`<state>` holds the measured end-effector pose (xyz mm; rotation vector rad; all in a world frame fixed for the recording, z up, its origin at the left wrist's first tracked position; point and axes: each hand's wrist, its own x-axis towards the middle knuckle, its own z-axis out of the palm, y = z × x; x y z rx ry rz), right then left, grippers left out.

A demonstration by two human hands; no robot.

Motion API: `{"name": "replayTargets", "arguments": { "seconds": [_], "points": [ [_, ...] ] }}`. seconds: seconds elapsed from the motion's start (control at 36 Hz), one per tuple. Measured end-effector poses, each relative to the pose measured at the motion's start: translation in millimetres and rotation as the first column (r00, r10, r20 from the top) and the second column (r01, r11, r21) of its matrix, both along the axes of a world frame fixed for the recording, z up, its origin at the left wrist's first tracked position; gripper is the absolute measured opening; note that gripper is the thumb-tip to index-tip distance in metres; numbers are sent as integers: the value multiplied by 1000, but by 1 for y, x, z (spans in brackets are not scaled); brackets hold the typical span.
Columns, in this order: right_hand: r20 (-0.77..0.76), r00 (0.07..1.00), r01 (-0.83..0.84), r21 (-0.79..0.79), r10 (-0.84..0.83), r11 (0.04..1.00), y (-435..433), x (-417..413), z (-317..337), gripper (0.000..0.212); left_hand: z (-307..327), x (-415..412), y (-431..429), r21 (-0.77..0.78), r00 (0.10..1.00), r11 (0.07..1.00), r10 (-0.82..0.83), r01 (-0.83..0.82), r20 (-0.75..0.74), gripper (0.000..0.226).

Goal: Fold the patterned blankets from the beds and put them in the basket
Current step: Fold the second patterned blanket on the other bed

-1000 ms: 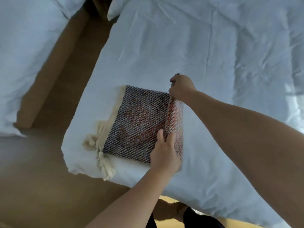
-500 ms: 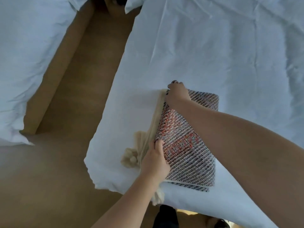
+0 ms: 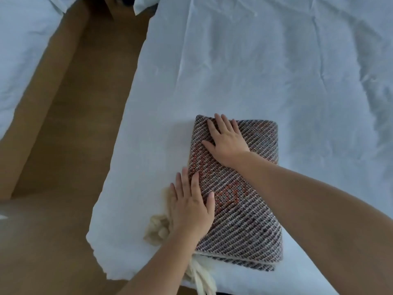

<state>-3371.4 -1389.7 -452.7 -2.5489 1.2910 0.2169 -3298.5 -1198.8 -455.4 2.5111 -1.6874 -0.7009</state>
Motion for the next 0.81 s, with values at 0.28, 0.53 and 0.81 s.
{"name": "replayTargets", "arguments": {
  "seconds": [0.28, 0.53, 0.81],
  "points": [
    [-136, 965, 231, 28, -225, 973, -23, -114, -23, 84, -12, 0, -54, 31, 996, 997, -73, 72, 46, 73],
    [-28, 960, 281, 88, -279, 956, 54, -114, -21, 84, -16, 7, -69, 14, 999, 999, 30, -30, -41, 76],
    [-40, 943, 332, 177, -330, 927, 206, -142, -27, 84, -6, 13, -55, -26, 988, 995, 95, -99, -124, 94]
  ]
}}
